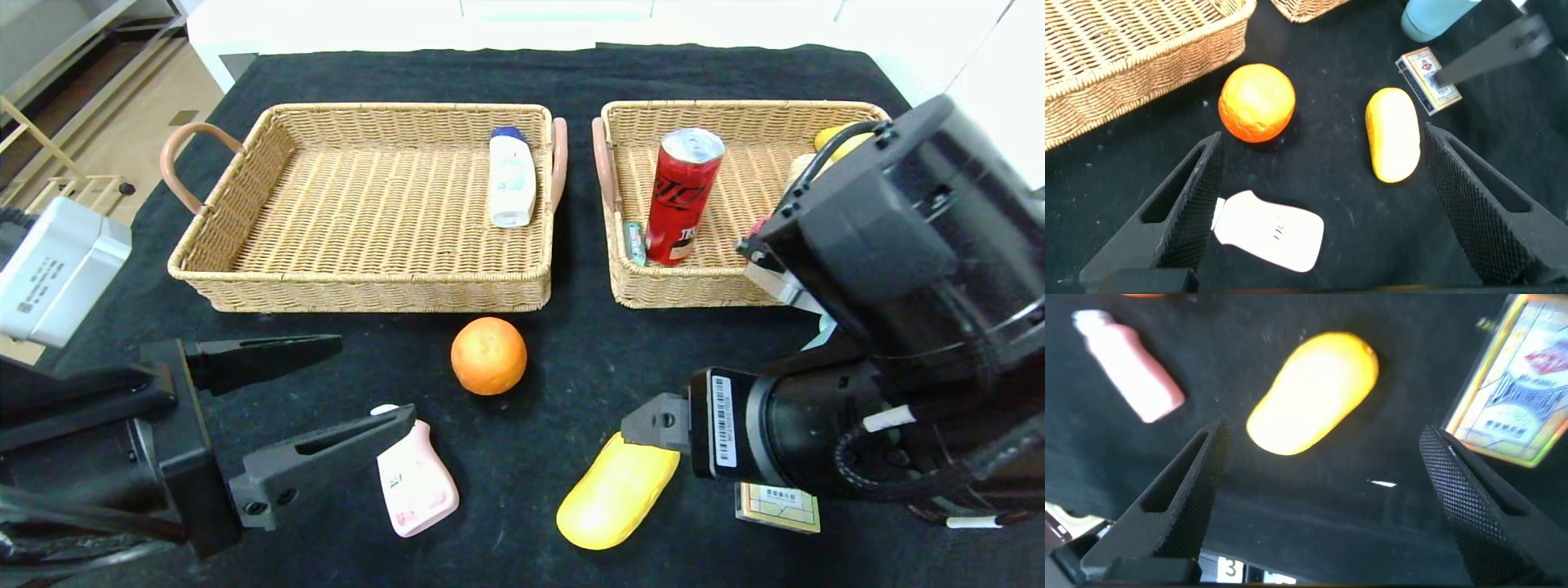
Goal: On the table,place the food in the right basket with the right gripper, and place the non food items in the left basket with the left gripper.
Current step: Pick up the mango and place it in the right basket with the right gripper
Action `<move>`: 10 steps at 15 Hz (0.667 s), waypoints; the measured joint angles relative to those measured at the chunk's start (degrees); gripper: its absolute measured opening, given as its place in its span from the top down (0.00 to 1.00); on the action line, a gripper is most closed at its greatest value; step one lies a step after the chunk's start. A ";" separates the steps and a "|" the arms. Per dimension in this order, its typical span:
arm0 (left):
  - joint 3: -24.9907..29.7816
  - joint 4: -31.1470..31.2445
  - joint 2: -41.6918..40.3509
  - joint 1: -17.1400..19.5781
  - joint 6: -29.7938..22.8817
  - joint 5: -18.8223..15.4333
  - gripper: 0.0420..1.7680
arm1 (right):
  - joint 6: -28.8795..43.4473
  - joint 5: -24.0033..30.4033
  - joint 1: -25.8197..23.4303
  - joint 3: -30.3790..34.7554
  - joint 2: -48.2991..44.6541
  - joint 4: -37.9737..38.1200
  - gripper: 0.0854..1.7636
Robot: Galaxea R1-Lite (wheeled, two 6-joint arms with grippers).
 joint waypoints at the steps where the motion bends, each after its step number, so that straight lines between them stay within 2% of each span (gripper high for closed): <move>1: -0.02 0.00 0.02 0.00 0.00 0.00 0.03 | 1.96 0.50 0.04 -0.94 1.30 1.65 0.04; 4: -0.07 0.00 0.05 0.09 -0.02 0.06 0.03 | 5.66 3.64 0.15 -2.95 4.19 3.50 0.04; 10: -0.32 -0.09 0.13 0.11 -0.02 1.35 0.03 | 8.44 3.56 0.26 -4.84 8.85 3.30 0.03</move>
